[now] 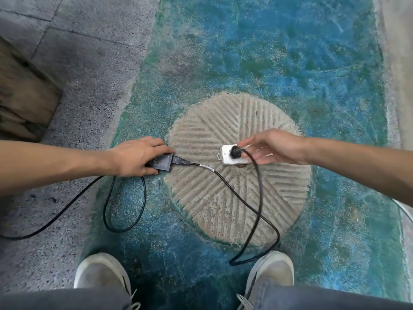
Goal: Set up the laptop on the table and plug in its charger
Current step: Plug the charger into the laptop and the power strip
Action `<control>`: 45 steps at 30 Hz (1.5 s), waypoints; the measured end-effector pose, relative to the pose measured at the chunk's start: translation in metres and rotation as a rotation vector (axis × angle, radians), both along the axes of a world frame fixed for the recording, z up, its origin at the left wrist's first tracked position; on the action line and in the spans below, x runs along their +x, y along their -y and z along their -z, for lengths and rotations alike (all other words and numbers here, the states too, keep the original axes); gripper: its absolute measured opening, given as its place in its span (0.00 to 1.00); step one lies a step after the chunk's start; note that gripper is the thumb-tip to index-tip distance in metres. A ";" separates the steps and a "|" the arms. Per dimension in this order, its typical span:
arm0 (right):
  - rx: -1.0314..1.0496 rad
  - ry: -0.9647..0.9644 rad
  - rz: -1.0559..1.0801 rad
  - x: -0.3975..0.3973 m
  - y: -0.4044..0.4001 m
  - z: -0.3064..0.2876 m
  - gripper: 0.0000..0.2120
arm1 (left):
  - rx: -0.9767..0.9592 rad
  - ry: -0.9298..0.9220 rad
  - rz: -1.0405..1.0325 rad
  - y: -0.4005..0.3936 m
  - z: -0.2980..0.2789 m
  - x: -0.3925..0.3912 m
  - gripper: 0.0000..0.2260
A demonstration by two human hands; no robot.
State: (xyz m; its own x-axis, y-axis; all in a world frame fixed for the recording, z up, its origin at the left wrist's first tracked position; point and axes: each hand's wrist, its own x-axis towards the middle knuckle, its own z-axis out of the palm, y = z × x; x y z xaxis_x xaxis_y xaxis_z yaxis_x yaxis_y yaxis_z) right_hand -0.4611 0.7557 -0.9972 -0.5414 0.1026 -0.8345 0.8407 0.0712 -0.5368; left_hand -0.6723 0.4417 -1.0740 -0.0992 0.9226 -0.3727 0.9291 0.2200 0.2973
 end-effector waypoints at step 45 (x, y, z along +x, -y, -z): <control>0.730 -0.615 -0.756 0.020 -0.011 0.080 0.22 | 0.074 -0.143 0.040 -0.002 0.027 0.036 0.32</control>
